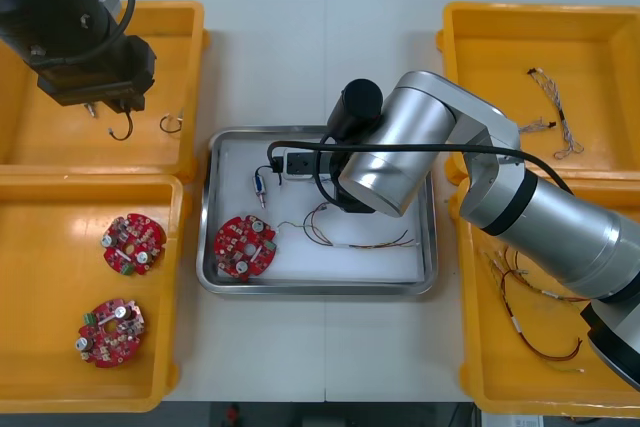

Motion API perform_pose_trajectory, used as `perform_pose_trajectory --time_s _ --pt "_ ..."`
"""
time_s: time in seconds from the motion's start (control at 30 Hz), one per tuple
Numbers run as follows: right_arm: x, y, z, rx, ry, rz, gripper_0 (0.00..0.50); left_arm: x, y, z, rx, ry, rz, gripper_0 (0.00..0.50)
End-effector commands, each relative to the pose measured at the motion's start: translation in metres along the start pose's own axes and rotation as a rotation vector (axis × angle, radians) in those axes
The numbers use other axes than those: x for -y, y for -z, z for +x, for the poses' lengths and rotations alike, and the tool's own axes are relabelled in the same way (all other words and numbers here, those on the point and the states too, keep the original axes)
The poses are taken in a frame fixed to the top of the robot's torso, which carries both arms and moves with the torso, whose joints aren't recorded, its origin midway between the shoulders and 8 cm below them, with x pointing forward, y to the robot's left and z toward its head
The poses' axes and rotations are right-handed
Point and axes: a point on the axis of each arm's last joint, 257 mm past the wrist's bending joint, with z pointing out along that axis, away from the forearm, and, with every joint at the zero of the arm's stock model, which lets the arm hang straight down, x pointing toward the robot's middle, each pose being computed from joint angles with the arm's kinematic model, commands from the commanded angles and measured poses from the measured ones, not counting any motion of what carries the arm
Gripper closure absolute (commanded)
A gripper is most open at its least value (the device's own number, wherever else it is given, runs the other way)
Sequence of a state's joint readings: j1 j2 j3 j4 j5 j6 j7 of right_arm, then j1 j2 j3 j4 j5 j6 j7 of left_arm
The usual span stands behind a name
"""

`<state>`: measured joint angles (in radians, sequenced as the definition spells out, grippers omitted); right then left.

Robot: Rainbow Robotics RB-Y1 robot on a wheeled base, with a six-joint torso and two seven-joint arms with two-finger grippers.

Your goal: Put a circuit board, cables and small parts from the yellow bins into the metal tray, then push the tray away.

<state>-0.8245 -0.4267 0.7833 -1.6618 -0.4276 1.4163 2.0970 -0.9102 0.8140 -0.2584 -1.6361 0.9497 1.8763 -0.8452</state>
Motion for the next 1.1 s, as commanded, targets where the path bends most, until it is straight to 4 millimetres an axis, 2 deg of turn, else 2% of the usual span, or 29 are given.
perform_pose_trajectory --time_s 0.03,0.13,0.27,0.4,0.47,0.53,0.67,0.7,0.77,0.9,1.1 --pt "0.013 0.012 -0.025 0.04 0.031 0.039 0.031 0.0 0.032 -0.019 0.075 -0.025 0.001 0.5" --pt "0.02 0.018 -0.027 0.04 0.034 0.067 0.0 -0.001 0.032 -0.019 0.075 -0.026 -0.001 0.498" --pt "0.021 0.028 -0.025 0.028 0.026 0.061 0.0 -0.001 0.032 -0.019 0.075 -0.025 0.0 0.499" --pt "0.023 0.048 -0.02 0.003 -0.003 0.047 0.0 -0.001 0.031 -0.019 0.074 -0.027 -0.001 0.499" --pt "0.025 0.059 -0.018 -0.009 -0.034 0.035 0.0 -0.001 0.032 -0.02 0.078 -0.029 0.0 0.5" --pt "0.031 0.079 -0.013 -0.024 -0.094 0.02 0.0 0.001 0.033 -0.019 0.08 -0.038 0.001 0.499" --pt "0.04 0.111 0.006 -0.066 -0.233 0.012 0.0 0.006 0.034 -0.016 0.08 -0.054 0.009 0.498" --pt "0.043 0.114 0.006 -0.055 -0.254 0.022 0.0 0.008 0.033 -0.016 0.079 -0.057 0.01 0.499" --pt "0.057 0.129 0.004 -0.011 -0.353 0.067 0.0 0.015 0.031 -0.011 0.087 -0.087 0.002 0.498" --pt "0.072 0.145 0.011 0.037 -0.532 0.112 0.0 0.035 0.027 -0.003 0.095 -0.124 0.012 0.499" --pt "0.087 0.156 0.042 0.064 -0.802 0.132 0.0 0.076 0.02 0.014 0.082 -0.131 0.063 0.5"
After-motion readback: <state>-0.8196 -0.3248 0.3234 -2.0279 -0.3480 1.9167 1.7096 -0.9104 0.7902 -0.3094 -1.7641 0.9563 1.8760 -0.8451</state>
